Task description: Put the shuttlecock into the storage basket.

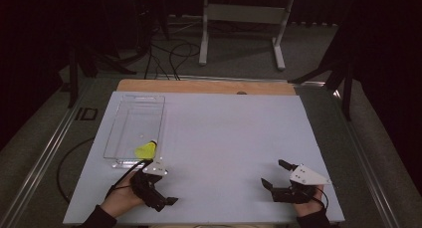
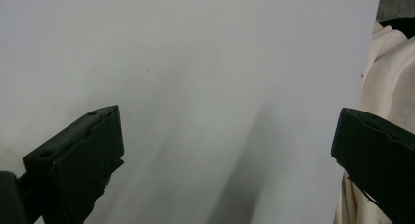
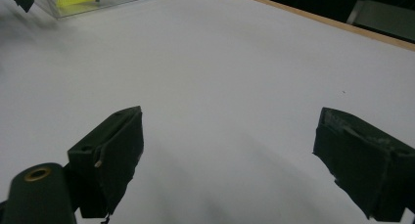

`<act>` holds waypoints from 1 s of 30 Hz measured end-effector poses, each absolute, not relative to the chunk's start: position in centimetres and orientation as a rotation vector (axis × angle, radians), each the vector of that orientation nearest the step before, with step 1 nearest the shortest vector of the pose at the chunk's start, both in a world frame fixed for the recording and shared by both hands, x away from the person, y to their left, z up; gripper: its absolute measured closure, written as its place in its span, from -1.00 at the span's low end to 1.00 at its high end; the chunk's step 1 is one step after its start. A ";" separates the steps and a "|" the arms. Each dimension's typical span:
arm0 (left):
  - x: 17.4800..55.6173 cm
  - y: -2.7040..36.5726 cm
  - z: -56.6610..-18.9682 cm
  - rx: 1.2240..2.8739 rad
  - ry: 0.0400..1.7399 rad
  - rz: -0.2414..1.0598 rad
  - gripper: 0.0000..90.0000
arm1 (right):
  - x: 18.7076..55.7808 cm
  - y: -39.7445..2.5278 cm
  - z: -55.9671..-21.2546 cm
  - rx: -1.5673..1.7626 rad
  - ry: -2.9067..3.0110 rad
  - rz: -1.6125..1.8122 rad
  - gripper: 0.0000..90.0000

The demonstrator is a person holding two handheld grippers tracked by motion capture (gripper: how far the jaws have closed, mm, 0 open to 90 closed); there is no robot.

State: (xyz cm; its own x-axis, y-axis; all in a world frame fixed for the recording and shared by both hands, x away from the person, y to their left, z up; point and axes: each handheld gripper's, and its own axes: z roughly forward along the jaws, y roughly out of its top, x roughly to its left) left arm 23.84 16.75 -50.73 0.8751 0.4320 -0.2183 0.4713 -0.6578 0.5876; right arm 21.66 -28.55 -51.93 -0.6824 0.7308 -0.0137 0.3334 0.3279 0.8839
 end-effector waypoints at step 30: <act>22.1 20.5 -52.8 2.219 0.778 0.035 -1.00 | 21.7 -28.6 -52.0 0.937 2.199 1.308 -0.74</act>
